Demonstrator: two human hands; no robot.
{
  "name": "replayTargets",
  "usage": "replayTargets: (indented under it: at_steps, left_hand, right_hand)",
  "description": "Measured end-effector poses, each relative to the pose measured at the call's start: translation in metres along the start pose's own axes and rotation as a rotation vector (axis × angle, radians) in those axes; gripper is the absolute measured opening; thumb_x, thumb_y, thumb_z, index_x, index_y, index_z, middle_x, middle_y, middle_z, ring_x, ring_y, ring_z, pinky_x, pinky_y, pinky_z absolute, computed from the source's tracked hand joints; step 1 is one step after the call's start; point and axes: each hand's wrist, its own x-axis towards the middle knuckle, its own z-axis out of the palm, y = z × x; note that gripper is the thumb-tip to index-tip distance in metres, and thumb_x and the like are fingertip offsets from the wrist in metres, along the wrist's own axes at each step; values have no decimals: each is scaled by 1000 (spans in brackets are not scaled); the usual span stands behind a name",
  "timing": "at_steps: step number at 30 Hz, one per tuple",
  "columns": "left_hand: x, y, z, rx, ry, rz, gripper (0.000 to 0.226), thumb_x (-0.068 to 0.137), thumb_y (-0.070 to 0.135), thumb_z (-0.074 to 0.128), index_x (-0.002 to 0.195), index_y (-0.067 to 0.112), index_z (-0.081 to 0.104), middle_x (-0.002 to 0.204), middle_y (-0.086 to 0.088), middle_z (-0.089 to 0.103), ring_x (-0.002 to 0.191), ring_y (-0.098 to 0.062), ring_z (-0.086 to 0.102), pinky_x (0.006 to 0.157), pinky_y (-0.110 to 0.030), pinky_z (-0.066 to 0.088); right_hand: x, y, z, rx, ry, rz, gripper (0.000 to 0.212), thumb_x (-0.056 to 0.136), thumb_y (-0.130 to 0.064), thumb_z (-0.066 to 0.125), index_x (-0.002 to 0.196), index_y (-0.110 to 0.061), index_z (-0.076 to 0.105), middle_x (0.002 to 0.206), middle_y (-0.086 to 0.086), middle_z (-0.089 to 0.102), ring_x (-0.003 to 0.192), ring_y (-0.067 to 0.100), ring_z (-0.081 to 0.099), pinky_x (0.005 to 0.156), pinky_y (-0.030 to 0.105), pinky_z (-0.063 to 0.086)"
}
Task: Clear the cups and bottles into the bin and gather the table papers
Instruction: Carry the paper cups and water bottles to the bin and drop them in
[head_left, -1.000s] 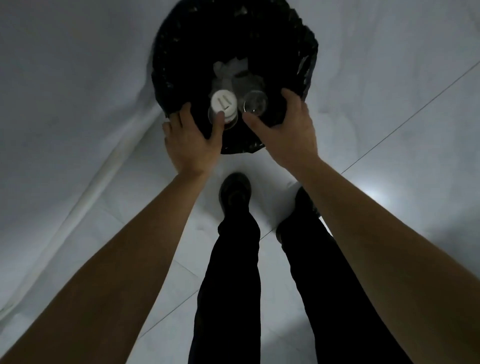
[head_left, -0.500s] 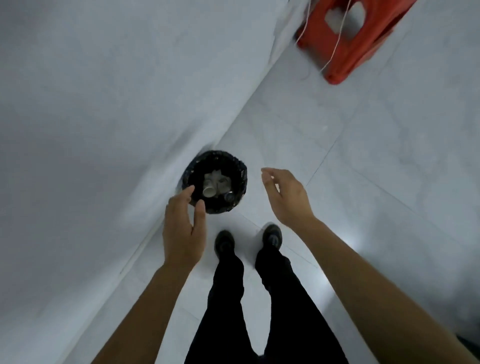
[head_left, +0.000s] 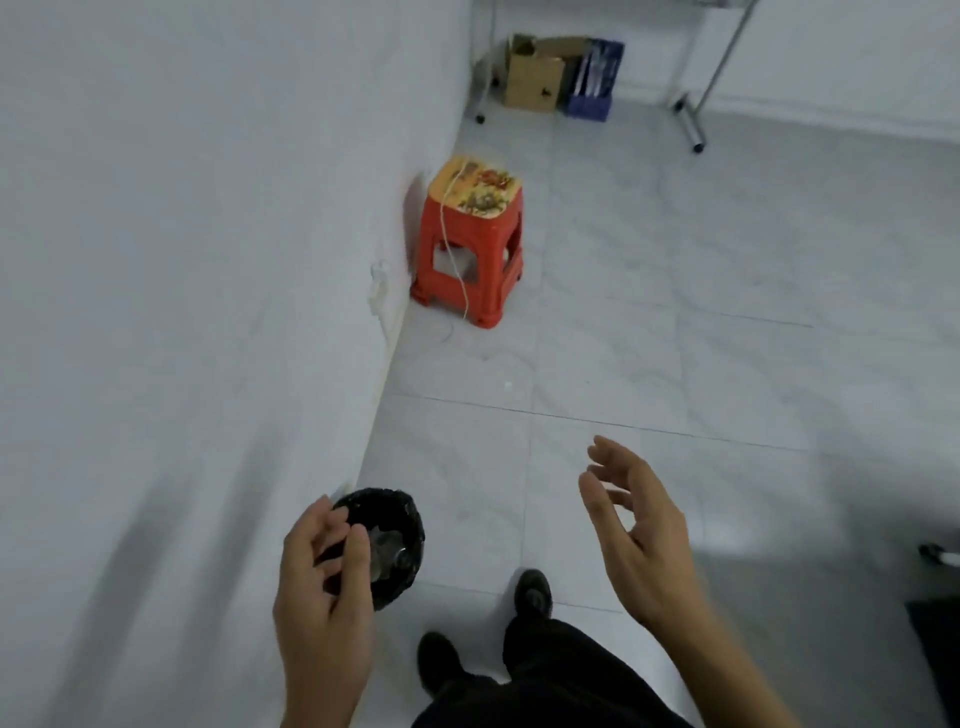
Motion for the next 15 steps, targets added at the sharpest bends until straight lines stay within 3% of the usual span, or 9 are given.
replayTargets:
  at_steps: [3,5,11,15]
  left_hand:
    - [11,18,57,32,-199,66,41,94,19,62,134,20,52,121,6,64,107,5,59,80,-5,46]
    - [16,39,95,27,-300,127,42,94,18,63,135,21,51,121,9,63,110,-1,59,78,-11,48]
    - [4,119,256,48,-622,364,45,94,21,63,137,20,49,120,11,62,107,3,58,77,-8,44]
    - [-26,148,372,81,-769,466,49,93,20,64,139,18,47,122,8,61,109,0,59,83,-21,48]
  right_hand:
    - [-4,25,-50,-14,172,67,44,94,-47,52,136,-32,51,132,-20,57,118,-4,55,97,34,52]
    - [-2,35,-80,10,285,95,46,93,-47,53,137,-33,47,132,-15,57,119,-3,56,97,32,51]
    - [3,96,-191,43,719,177,55,96,-50,54,143,-23,46,135,-9,56,117,-1,57,94,26,50]
    - [22,160,-255,75,853,276,62,90,-63,49,143,-32,42,134,-15,51,118,-4,55,94,26,51]
